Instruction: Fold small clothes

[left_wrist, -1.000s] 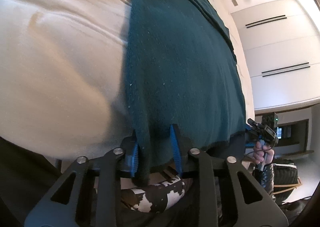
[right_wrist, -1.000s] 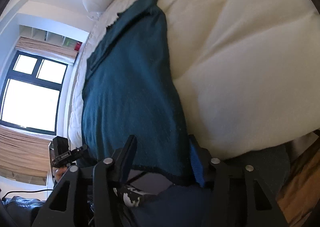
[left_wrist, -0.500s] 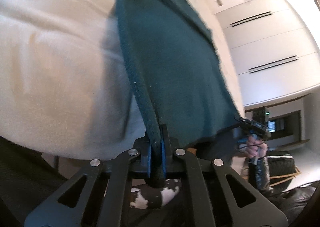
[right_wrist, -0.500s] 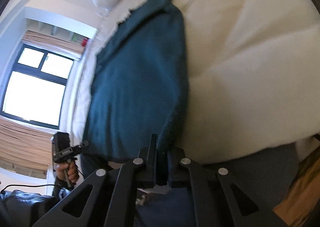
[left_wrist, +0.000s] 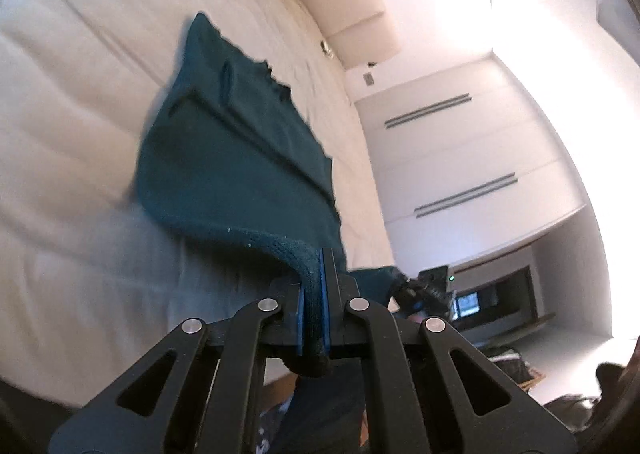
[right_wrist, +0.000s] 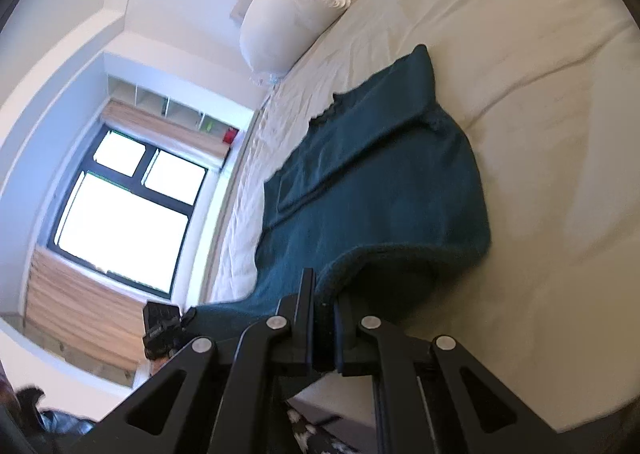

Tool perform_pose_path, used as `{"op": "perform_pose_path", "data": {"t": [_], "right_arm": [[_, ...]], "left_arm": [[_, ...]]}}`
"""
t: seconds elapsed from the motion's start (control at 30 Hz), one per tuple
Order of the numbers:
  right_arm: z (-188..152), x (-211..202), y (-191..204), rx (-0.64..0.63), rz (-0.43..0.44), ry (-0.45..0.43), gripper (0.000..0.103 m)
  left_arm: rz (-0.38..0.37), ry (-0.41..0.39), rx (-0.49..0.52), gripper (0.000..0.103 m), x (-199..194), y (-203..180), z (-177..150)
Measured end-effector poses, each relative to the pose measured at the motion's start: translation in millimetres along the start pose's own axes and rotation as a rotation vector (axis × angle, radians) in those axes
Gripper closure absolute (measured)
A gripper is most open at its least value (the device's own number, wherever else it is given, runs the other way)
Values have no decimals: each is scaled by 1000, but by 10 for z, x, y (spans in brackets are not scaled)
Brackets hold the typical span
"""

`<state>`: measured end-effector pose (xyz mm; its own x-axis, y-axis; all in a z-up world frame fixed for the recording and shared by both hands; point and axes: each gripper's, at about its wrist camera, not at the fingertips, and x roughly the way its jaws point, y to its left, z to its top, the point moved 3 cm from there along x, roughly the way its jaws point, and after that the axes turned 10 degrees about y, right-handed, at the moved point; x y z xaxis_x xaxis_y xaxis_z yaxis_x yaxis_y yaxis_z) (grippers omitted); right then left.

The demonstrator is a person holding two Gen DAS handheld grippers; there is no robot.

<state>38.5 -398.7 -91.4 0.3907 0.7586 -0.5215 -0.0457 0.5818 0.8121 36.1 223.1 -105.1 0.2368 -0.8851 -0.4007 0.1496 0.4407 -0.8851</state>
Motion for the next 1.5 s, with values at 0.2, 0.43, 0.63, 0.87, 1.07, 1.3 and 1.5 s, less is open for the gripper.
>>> {"op": "perform_pose_path", "data": {"t": [0.2,0.43,0.63,0.87,1.07,1.3,1.5], "right_arm": [[509,141,-84,58,-6,-56,94],[1149,372,-159,84,-31,-93,94],[1642,602,-213,83,-70,-111,94],[2219,875,-315,88,-116,-131,94],[2556,1201,-719,186,-171,-118,91],[2694,1212,-928,229,-192,-198,52],[2583,951,-802,180,-290,-266,36]], "left_arm": [[-45,-56,-37,99,73,29,525],[-38,-122,-143,99,140,351,1284],[-19,-135,-165,99,284,490,1841],[-6,-157,-174,99,444,620,2505],[70,-130,-268,98,772,1098,2881],[66,-170,-360,81,722,1523,2982],[119,-345,-367,32,187,1509,2975]]}}
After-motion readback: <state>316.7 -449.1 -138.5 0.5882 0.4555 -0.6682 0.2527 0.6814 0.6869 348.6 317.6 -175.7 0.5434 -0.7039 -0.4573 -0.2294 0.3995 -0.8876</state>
